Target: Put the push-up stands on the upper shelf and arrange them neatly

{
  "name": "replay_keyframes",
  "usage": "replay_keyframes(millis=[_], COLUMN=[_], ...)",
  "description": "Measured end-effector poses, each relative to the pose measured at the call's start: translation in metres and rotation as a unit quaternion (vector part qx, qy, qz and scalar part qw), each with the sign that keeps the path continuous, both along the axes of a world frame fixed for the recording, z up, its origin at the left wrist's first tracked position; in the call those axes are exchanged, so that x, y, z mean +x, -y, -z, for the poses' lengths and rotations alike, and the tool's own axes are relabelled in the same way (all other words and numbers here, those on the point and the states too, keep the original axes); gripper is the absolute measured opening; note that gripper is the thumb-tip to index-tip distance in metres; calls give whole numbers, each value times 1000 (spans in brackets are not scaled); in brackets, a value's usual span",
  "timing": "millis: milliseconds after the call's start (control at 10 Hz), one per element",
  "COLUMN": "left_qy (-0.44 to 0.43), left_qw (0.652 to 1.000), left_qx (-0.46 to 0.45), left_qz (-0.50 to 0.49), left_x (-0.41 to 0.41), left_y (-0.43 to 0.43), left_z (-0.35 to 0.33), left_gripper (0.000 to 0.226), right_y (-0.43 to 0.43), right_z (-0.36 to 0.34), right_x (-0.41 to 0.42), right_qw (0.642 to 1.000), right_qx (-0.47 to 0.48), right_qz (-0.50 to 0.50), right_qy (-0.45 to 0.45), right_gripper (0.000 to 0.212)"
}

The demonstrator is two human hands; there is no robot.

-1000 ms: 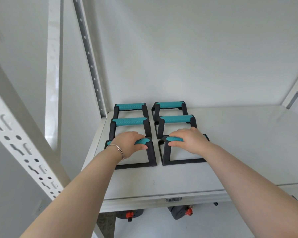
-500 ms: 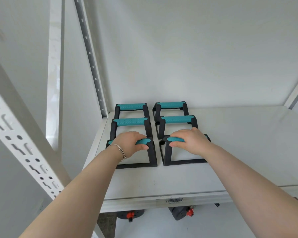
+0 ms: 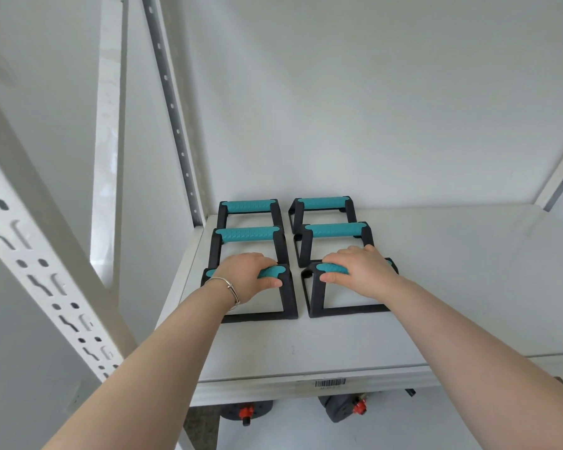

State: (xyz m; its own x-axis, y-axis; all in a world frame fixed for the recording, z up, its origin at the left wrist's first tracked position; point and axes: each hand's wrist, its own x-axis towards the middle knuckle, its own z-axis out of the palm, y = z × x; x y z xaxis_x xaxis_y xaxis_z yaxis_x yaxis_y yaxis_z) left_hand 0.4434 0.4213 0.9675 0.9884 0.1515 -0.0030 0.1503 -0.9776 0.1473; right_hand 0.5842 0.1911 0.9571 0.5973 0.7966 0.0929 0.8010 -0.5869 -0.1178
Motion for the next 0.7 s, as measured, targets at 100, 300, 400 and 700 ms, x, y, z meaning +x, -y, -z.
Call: replay_keyframes(millis=[100,300,400,700], left_qy=[3,4,-5,45], left_qw=[1000,999,998,995], left_qx=[9,46,54,14], left_qz=[-3,-12,-30,-86], left_x=[-2,-5,-8,-12], left_y=[2,4,9,43], left_z=[-1,1,1,-8], left_gripper=[51,52,57,66], right_y=[1,0,0,19], right_z=[-2,1,3,8], right_x=[-4,-15,-18,-21], right_qw=[1000,996,996,992], right_qx=[-17,-58,-54,49], right_qz=[7,44,56,108], right_qy=[11,54,48,39], right_gripper=[49,56,57,58])
